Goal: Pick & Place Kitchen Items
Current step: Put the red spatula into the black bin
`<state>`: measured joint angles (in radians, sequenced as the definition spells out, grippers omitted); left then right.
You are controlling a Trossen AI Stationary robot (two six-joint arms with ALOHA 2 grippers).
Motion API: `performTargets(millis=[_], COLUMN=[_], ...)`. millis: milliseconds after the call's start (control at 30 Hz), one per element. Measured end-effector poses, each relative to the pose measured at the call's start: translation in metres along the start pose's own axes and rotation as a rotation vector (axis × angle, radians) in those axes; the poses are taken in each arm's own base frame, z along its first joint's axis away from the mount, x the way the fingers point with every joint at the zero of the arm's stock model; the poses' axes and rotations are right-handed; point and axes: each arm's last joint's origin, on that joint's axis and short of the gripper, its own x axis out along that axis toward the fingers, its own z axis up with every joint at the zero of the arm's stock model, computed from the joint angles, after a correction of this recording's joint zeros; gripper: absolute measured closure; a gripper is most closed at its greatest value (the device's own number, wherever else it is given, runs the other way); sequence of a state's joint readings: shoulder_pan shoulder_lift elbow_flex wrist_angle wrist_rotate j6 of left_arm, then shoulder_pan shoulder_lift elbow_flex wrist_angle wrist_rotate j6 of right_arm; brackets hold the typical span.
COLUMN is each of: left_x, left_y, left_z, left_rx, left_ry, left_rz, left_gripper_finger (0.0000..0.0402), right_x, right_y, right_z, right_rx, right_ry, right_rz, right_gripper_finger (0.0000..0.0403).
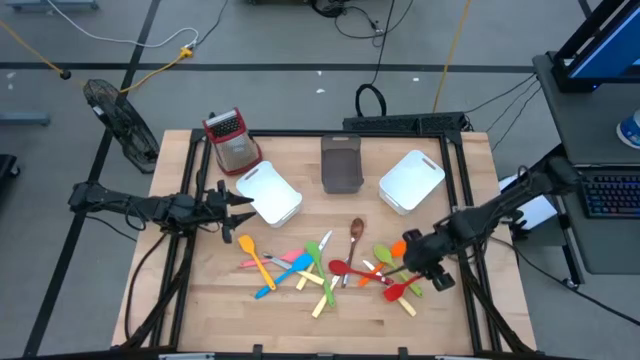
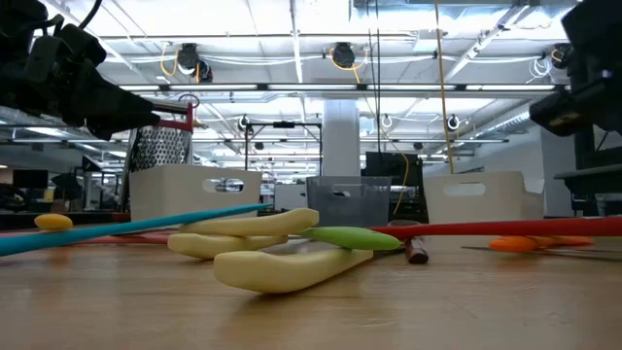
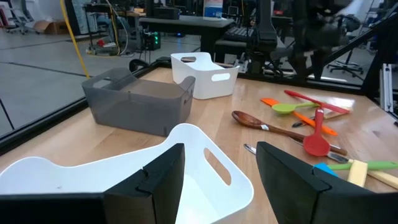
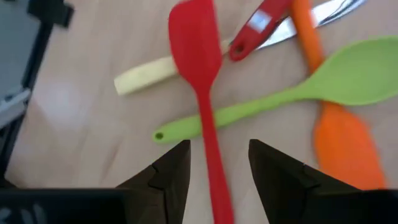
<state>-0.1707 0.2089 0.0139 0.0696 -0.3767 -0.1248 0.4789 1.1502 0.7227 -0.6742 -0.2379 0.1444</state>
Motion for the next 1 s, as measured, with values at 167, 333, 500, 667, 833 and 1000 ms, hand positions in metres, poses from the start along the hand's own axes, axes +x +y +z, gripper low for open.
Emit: performTargets(millis=[167, 333, 500, 667, 833, 1000], left_x=[0.000, 0.000, 0.000, 0.000, 0.000, 0.000], left_y=[0.000, 0.000, 0.000, 0.000, 0.000, 0.000], left_z=[0.000, 0.000, 0.000, 0.000, 0.000, 0.000], left_rx=[0.023, 0.018, 0.018, 0.018, 0.017, 0.017], left_ry=[0.000, 0.000, 0.000, 0.000, 0.000, 0.001], left_rz=[0.000, 0.000, -0.001, 0.000, -0.001, -0.001], left_gripper_finger=[0.0197, 0.0197, 0.0197, 0.0197, 0.0197, 0.0197], right_x=[0.018, 0.032, 0.039, 0.045, 0.049, 0.051], right_y=[0.003, 0.004, 0.004, 0.003, 0.002, 0.000], right_z=[0.000, 0.000, -0.001, -0.002, -0.002, -0.005], right_rx=[-0.014, -0.016, -0.018, 0.005, 0.007, 0.011], right_ry=[0.090, 0.158, 0.193, 0.222, 0.240, 0.269], right_rz=[-0.005, -0.012, -0.034, -0.050, -0.084, -0.105], right_gripper_finger=[0.0243, 0.0243, 0.0243, 0.0243, 0.0243, 0.0243])
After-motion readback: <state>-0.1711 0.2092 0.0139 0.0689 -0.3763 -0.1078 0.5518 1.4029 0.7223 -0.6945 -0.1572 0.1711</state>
